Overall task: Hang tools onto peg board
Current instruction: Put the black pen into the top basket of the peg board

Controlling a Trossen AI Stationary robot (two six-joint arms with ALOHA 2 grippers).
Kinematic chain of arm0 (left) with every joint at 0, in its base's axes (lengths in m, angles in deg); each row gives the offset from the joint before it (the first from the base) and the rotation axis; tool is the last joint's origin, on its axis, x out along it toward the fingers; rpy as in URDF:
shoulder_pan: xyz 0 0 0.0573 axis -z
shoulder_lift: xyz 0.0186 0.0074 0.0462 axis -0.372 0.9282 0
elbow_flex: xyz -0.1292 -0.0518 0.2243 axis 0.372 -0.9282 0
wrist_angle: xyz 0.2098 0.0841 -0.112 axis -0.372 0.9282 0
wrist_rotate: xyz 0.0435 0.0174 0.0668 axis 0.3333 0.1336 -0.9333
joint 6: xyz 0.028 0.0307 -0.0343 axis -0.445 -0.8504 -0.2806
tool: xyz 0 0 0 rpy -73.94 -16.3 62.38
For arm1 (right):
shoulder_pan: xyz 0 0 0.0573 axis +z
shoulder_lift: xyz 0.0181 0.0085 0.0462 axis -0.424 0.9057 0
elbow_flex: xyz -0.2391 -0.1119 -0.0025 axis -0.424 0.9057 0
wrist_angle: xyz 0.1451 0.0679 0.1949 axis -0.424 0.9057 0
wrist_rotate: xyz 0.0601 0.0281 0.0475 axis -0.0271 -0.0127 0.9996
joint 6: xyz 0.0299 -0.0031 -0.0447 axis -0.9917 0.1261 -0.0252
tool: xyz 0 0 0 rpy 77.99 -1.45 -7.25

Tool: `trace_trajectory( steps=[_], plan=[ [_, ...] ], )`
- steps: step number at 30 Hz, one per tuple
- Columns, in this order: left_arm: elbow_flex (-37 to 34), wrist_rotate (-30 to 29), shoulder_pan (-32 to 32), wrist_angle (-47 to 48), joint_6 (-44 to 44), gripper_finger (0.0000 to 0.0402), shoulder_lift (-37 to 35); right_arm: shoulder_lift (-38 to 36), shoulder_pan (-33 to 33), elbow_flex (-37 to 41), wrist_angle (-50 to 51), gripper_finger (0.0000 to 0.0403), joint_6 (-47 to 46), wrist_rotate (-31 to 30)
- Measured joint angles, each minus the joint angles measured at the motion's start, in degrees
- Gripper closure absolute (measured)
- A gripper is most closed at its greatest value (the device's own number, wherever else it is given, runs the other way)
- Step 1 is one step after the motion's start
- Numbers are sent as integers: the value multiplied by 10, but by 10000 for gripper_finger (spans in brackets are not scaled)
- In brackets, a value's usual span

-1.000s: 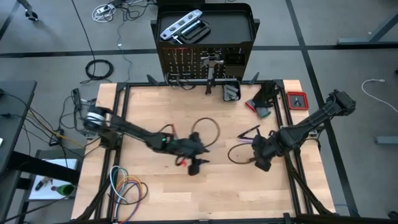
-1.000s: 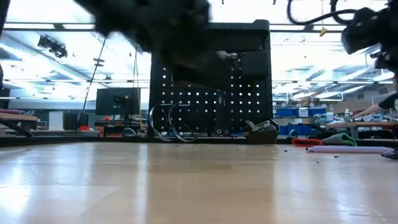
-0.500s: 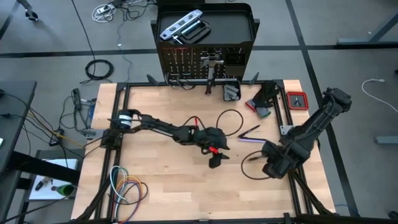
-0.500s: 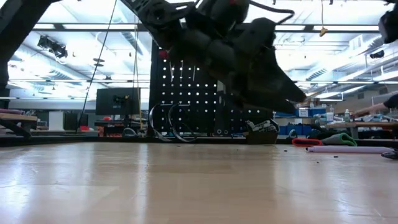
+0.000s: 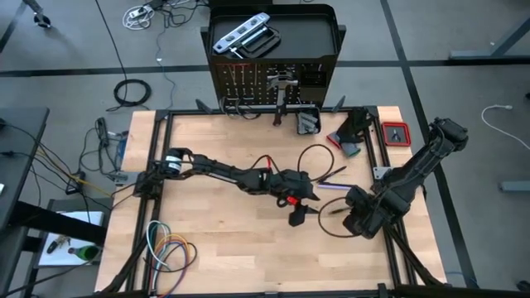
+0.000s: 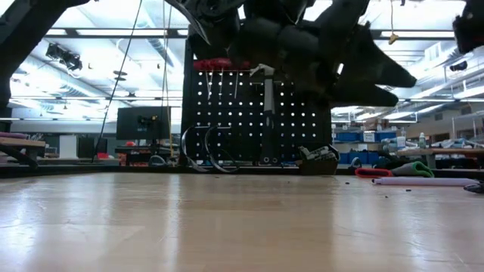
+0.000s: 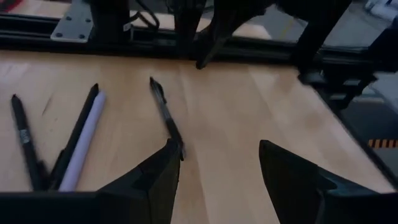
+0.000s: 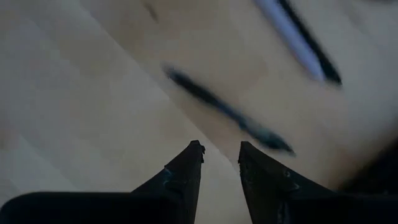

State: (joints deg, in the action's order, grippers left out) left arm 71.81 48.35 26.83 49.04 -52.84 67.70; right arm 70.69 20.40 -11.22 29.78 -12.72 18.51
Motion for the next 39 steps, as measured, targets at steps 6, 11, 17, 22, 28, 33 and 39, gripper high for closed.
trace_trajectory(
  steps=[6, 11, 17, 22, 28, 33, 39],
  plan=[
    [14, 4, 8, -23, 23, 183, 44, -13, 60, -78, 8, 287, 10, -199],
    [88, -1, 11, -29, 36, 183, 103, -11, 57, -113, -25, 287, 100, -358],
    [194, -16, 9, 24, 34, 183, 166, -13, 44, -150, -32, 286, 170, -471],
    [291, -55, 4, 90, 2, 183, 218, -13, 29, -159, -34, 288, 205, -472],
    [367, -66, -4, 146, -3, 183, 277, -13, 23, -160, -39, 288, 204, -469],
    [370, -65, -9, 170, -23, 186, 286, -13, 23, -159, -52, 288, 206, -468],
    [372, -78, -8, 205, -50, 231, 287, -13, 23, -160, -61, 288, 206, -467]
  ],
)
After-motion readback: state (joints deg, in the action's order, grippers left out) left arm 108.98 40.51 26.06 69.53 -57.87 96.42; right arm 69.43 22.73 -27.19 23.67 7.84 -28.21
